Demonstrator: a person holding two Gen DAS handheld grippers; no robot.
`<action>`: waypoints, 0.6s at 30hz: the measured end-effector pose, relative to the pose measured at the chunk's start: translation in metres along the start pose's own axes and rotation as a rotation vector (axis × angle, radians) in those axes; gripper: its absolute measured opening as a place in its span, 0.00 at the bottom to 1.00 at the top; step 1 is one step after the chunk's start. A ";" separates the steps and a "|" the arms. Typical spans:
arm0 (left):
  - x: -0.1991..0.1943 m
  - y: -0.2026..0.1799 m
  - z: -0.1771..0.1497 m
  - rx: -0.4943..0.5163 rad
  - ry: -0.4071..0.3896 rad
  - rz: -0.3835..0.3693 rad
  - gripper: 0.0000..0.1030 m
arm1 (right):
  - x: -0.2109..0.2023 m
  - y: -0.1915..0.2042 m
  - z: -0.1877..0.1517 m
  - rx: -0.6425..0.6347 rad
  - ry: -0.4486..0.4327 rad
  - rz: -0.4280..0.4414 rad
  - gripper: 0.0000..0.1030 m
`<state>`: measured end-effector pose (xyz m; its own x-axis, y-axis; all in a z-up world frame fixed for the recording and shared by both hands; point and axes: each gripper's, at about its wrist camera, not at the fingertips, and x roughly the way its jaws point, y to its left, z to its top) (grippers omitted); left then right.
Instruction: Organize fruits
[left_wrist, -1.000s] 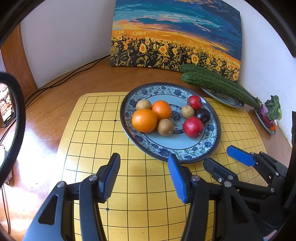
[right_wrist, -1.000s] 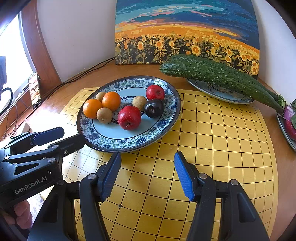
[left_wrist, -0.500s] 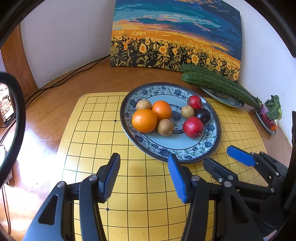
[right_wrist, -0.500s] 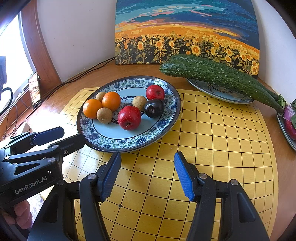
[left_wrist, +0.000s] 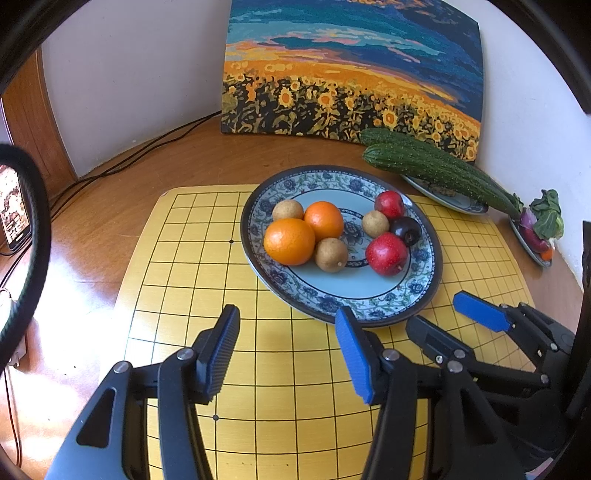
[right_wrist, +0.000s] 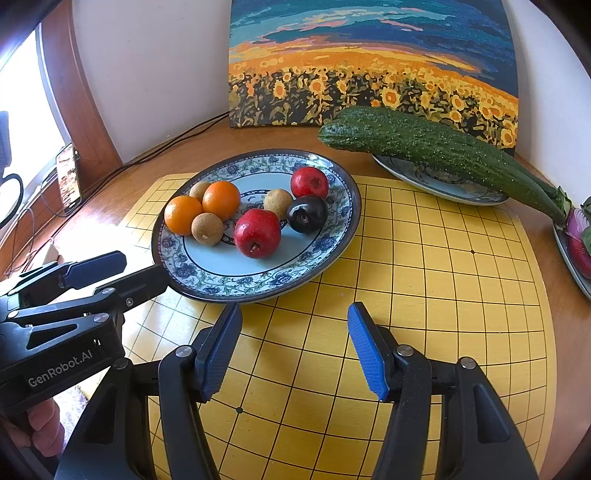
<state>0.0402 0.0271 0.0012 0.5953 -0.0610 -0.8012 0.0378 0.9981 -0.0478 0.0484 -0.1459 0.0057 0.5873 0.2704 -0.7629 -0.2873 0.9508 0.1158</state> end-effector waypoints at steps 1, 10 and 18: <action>0.000 0.000 0.000 0.001 -0.001 0.001 0.55 | 0.000 0.000 0.000 0.000 0.000 0.000 0.59; 0.000 0.000 0.000 0.005 -0.003 0.004 0.55 | 0.000 0.000 0.000 0.000 0.000 0.001 0.59; 0.000 0.000 0.000 0.005 -0.002 0.003 0.55 | 0.000 0.000 0.000 0.000 0.000 0.001 0.59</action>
<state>0.0398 0.0273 0.0010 0.5970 -0.0581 -0.8001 0.0402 0.9983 -0.0426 0.0485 -0.1460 0.0051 0.5871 0.2711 -0.7628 -0.2880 0.9506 0.1161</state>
